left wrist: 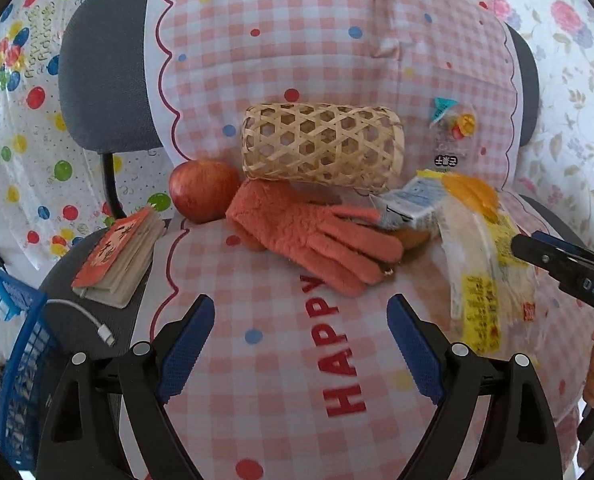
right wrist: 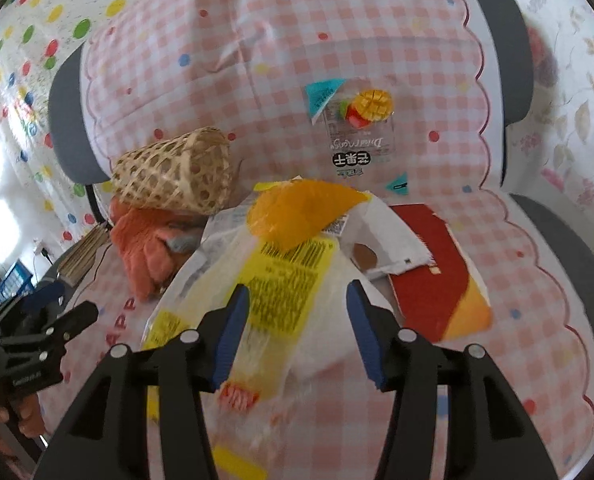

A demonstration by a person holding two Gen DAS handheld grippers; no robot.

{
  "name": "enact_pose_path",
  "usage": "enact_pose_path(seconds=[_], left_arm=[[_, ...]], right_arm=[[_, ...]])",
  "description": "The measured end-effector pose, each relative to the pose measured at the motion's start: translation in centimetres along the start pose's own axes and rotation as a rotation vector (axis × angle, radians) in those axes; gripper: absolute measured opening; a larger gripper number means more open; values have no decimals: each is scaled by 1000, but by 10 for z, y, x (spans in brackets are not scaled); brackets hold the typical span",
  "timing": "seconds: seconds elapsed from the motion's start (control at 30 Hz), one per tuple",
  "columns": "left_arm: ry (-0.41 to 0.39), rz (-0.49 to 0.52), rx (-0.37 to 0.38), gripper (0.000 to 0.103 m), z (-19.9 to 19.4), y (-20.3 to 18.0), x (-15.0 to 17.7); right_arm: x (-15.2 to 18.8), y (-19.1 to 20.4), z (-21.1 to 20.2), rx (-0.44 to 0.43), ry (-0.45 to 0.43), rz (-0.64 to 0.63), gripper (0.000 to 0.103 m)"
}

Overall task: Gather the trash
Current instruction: 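Grasp the orange crisp piece with the left tool while the right tool grasps the clear plastic bag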

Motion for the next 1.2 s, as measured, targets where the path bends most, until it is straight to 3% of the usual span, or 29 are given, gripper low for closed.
enact_pose_path(seconds=[0.13, 0.3, 0.43, 0.53, 0.67, 0.83, 0.93, 1.2], left_arm=[[16, -7, -2, 87, 8, 2, 0], [37, -16, -16, 87, 12, 5, 5], [34, -16, -26, 87, 6, 8, 7], [34, -17, -47, 87, -2, 12, 9], [16, -18, -47, 87, -17, 11, 9], [-5, 16, -11, 87, -34, -9, 7], [1, 34, 9, 87, -36, -25, 11], [90, 76, 133, 87, -18, -69, 35]], right_arm=[[0, -2, 24, -44, 48, 34, 62], [-2, 5, 28, -17, 38, 3, 65], [-3, 6, 19, -4, 8, -14, 25], [-2, 4, 4, -47, -21, 24, 15], [3, 7, -19, -89, -26, 15, 10], [28, 8, -36, -116, 47, -5, 15], [37, -2, -46, -51, 38, -27, 39], [54, -15, -81, 17, -18, -31, 43]])
Point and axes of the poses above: each gripper's, at about its wrist camera, not at the fingertips, and z roughly the way its jaws point, y to its left, x to its underside, the point moved 8 cm from there along z, roughly the way its jaws point, and after that the axes turned 11 degrees about -z, right-handed, at the moved point
